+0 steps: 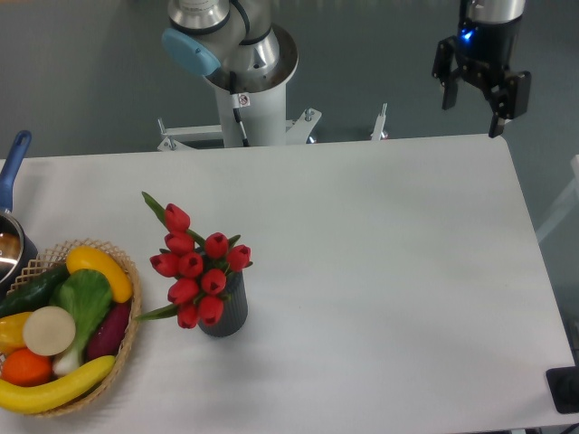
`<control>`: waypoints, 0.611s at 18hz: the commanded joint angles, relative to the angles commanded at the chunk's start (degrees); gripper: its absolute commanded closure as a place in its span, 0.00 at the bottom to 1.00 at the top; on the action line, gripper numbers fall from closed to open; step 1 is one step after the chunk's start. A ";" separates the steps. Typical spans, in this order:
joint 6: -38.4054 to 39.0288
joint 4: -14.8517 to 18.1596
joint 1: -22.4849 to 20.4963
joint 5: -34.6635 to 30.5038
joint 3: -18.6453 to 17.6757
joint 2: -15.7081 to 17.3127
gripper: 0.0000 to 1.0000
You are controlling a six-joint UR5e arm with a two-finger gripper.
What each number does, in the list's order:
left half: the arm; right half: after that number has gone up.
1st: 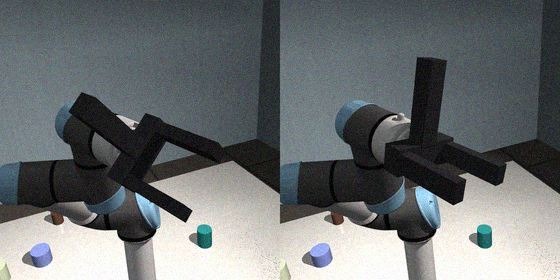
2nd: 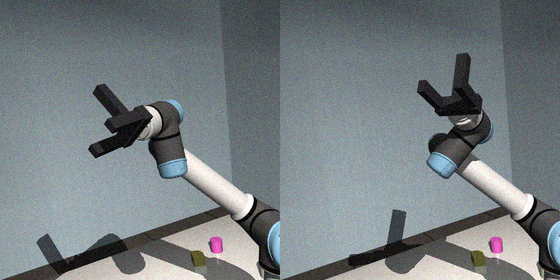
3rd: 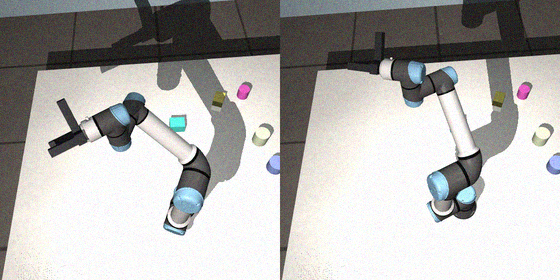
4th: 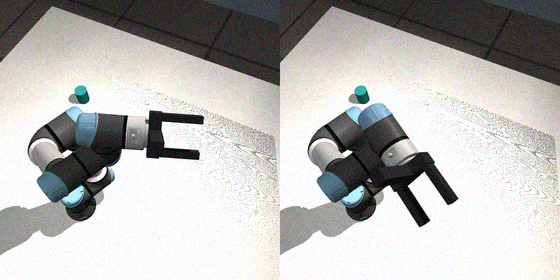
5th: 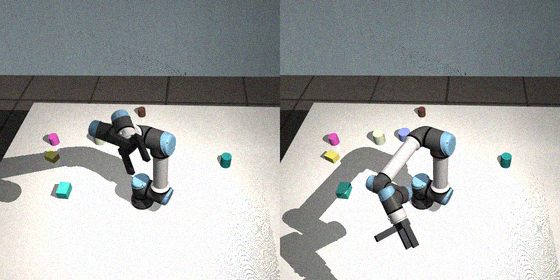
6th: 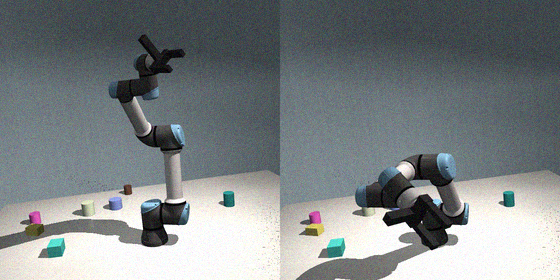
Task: Pick up the flowers from the vase
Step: 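Open the gripper wide above the table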
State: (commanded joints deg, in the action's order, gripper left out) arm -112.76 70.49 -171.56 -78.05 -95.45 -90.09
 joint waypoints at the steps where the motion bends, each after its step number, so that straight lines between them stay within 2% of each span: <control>1: -0.09 0.00 -0.09 0.00 -0.09 0.00 0.00; 6: 1.84 -0.09 0.44 0.35 -0.26 0.00 0.00; 11: 9.65 -0.09 0.53 7.02 -1.32 0.00 0.00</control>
State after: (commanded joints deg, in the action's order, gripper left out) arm -103.11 70.40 -171.04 -71.02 -96.76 -90.09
